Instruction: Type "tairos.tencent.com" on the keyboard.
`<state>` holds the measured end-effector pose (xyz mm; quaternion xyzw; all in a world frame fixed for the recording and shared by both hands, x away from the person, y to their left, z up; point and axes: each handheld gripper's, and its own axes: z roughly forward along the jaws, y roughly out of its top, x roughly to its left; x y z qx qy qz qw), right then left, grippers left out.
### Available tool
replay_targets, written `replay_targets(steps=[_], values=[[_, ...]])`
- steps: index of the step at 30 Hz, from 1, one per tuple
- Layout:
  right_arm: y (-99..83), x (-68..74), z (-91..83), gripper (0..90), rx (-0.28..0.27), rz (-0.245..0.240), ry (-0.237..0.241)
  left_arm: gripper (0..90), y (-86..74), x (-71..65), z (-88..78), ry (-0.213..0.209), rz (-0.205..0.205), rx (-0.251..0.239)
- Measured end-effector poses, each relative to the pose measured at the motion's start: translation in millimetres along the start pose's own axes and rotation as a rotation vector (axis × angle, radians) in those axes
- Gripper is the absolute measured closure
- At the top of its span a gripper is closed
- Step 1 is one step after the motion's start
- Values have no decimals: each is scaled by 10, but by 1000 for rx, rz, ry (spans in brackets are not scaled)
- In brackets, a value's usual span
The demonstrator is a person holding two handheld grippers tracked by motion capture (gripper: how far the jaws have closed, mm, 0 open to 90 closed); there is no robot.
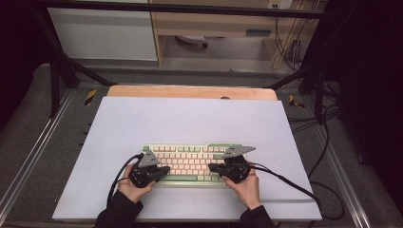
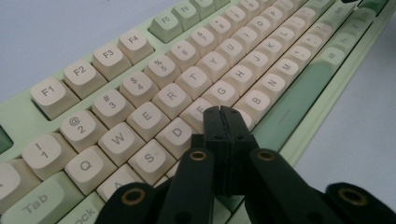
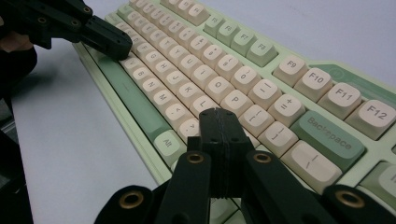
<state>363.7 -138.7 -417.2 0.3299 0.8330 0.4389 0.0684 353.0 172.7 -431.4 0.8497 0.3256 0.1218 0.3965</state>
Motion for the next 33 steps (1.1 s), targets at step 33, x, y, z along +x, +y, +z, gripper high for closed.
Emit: replay_targets(steps=[33], values=[[117,81,117,900,-8,9,-2,897,-151,213,-359,30,-36,-49]])
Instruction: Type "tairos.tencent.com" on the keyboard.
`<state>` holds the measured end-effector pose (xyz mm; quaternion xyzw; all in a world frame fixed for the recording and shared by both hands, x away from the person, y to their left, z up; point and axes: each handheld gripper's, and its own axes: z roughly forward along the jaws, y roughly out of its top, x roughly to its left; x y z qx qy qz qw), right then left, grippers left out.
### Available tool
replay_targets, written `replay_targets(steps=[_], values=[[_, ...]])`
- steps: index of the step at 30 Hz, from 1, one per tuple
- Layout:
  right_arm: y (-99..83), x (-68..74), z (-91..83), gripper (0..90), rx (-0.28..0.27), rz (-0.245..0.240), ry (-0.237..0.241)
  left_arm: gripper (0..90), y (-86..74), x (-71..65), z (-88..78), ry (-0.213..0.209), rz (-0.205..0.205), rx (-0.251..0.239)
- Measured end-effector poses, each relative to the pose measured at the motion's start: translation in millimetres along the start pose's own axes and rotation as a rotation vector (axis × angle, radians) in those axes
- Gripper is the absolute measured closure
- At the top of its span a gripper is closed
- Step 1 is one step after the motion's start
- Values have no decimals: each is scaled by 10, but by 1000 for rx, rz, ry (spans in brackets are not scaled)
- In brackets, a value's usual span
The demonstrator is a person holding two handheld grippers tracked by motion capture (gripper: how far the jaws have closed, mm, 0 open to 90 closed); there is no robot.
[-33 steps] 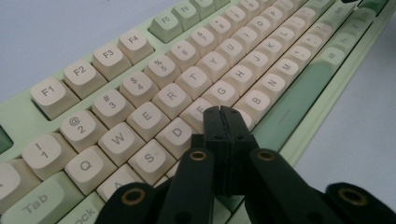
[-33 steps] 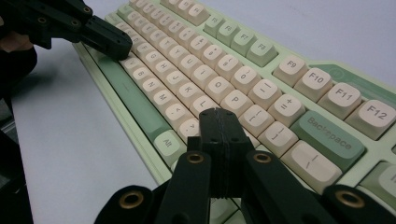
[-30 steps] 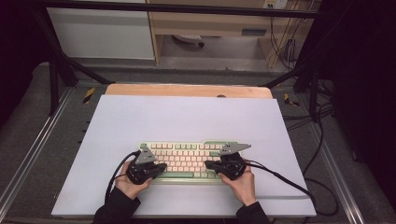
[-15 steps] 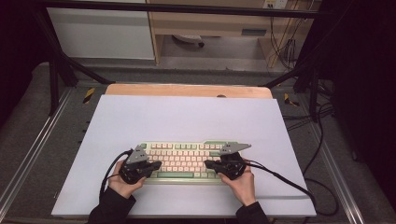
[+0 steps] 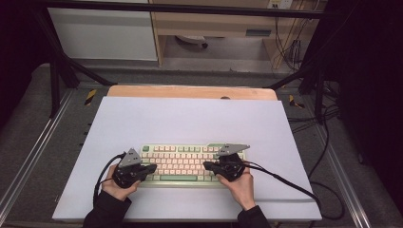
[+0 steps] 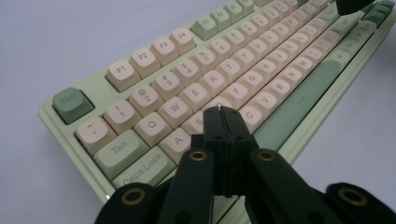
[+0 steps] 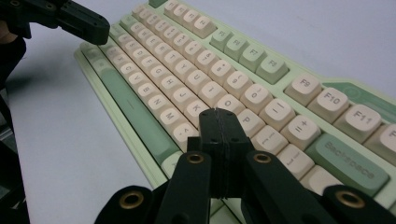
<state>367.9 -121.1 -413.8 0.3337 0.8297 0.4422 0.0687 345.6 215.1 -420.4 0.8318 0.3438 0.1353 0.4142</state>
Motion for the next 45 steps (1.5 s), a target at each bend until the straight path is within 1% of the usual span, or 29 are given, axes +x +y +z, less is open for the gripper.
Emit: replay_targets(steps=[6,15,17,19,24,27,29,33,37,39,40,43,45], values=[[72,45,83,900,1,-4,-7,897,-38,54,-51,8,-8,-4],[157,43,281,900,12,0,-28,896,-55,81,-85,11,-12,-10],[179,33,322,900,23,-4,-42,896,-58,86,-91,11,-13,-10],[185,13,347,900,23,0,-44,896,-61,91,-92,10,-15,-11],[174,-9,382,900,42,9,-56,896,-63,97,-90,11,-17,-12],[165,-23,399,900,51,-1,-59,896,-64,102,-91,11,-20,-12],[156,-22,416,900,60,2,-65,897,-65,102,-89,10,-19,-11],[150,-22,429,900,58,1,-59,897,-65,101,-86,10,-18,-11],[129,-20,456,900,59,-8,-63,897,-66,103,-87,11,-19,-11],[136,-15,447,900,59,-3,-57,896,-67,102,-84,11,-19,-10],[136,-16,439,900,57,-10,-60,896,-67,102,-84,11,-19,-10],[158,2,394,900,41,-7,-55,896,-68,106,-85,12,-19,-10],[173,11,353,900,36,-13,-51,897,-69,106,-87,12,-19,-10]])
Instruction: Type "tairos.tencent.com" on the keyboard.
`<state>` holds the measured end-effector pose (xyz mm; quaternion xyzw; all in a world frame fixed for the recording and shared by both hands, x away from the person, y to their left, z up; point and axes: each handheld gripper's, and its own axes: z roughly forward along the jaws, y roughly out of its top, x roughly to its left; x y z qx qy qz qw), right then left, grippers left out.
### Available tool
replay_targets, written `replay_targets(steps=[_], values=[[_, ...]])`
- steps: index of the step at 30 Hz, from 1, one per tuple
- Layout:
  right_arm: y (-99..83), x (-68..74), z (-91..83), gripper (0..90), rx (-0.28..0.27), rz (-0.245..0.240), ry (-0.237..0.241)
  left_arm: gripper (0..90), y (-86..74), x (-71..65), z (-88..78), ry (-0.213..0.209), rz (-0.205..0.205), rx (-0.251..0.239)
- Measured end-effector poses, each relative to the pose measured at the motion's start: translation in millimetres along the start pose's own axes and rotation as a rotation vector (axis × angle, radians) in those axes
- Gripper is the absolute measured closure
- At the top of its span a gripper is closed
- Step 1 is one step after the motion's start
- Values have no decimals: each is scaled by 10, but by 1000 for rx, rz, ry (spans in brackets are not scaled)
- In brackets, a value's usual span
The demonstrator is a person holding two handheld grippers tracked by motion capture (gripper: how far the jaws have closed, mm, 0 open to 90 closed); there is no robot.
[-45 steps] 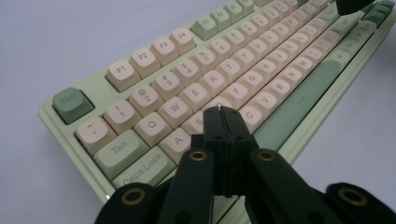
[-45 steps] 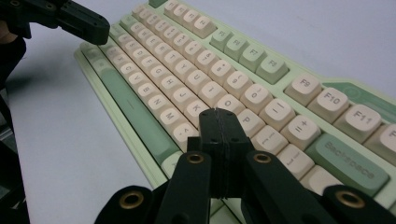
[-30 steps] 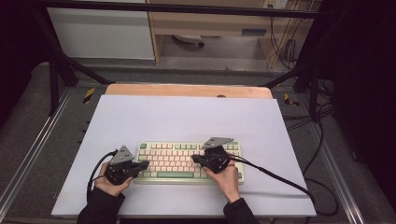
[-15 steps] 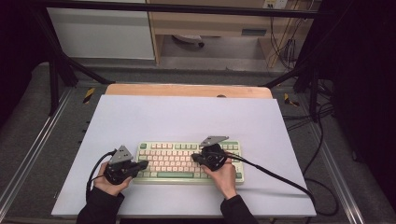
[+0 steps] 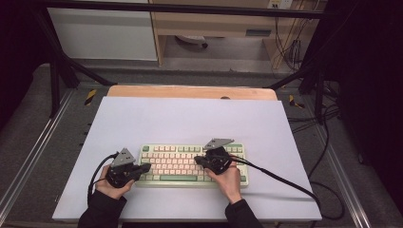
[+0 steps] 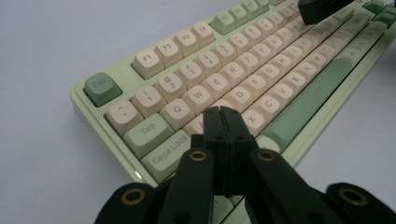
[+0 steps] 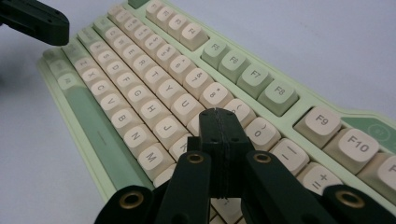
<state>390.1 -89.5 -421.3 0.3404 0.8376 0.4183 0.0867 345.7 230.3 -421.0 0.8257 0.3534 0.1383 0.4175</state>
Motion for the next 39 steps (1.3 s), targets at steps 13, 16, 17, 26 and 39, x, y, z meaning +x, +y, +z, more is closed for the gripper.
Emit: replay_targets(steps=[13,16,17,26,39], values=[[22,100,-171,900,-32,-18,32,896,3,-4,-1,1,1,-2],[10,119,-168,900,-30,-16,41,896,2,-3,0,1,2,-1],[6,119,-165,900,-27,-24,46,896,2,-4,1,0,2,-1],[-37,180,-81,900,-12,-20,69,897,4,-6,2,1,3,-2],[-87,231,28,900,1,-16,101,896,4,-11,5,0,5,-1]])
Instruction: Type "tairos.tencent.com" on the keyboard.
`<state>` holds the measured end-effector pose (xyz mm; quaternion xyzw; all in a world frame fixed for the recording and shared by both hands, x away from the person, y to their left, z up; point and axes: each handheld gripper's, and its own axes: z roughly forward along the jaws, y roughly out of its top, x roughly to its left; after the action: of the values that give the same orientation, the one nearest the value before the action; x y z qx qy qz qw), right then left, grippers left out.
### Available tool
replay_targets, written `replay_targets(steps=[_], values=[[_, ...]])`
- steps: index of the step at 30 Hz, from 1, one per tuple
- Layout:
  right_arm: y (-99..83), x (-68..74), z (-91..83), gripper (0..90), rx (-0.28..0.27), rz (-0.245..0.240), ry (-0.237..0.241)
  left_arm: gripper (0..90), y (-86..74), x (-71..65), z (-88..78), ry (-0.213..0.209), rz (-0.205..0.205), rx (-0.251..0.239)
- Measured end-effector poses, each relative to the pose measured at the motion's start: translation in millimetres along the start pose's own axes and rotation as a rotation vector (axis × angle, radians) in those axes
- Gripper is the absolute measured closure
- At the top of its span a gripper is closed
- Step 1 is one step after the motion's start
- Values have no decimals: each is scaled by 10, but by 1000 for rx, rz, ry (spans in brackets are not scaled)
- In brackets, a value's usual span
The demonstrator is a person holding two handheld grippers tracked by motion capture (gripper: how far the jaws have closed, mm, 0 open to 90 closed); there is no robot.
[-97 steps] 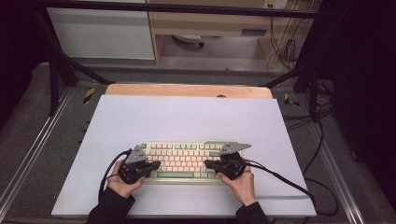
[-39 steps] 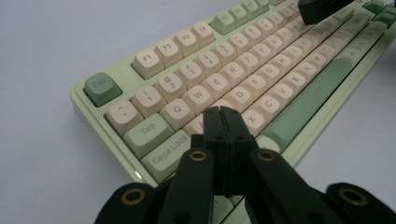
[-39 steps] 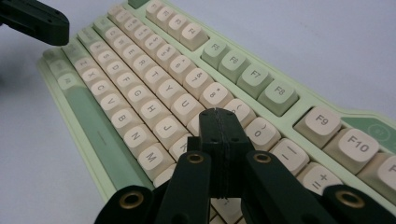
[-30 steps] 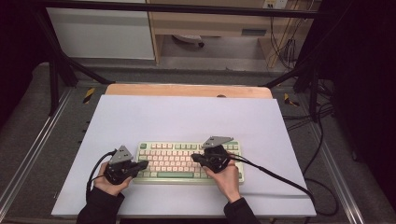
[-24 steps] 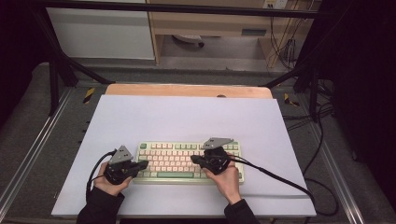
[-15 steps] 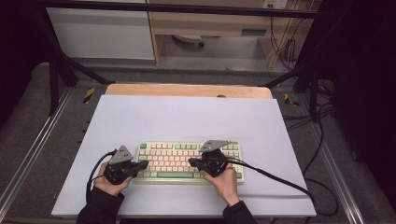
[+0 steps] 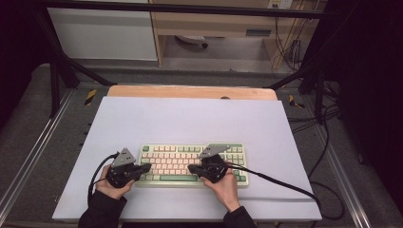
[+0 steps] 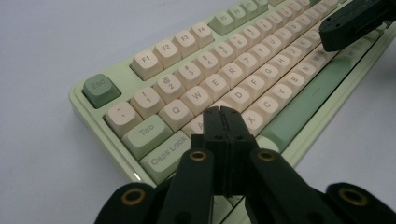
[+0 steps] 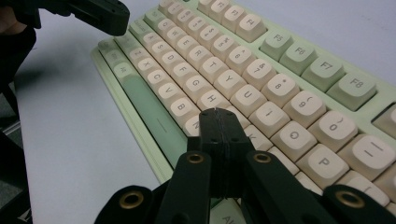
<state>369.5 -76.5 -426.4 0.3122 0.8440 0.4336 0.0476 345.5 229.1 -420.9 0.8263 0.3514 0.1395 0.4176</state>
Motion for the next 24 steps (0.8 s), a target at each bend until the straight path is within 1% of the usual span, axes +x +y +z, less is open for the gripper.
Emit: replay_targets(steps=[7,11,14,16,19,24], values=[[-33,2,50,900,17,-2,-2,896,0,-3,3,0,1,1],[-37,4,57,900,15,-1,-2,896,1,-4,1,0,1,0],[-46,4,68,900,28,-5,-2,896,1,-5,2,-1,1,1],[-51,10,74,900,24,-3,-3,896,2,-6,3,-1,2,1],[-44,6,59,900,21,-9,-6,896,4,-7,0,-2,3,0],[17,0,-55,900,-11,-15,-11,896,8,-9,-7,-4,2,-3]])
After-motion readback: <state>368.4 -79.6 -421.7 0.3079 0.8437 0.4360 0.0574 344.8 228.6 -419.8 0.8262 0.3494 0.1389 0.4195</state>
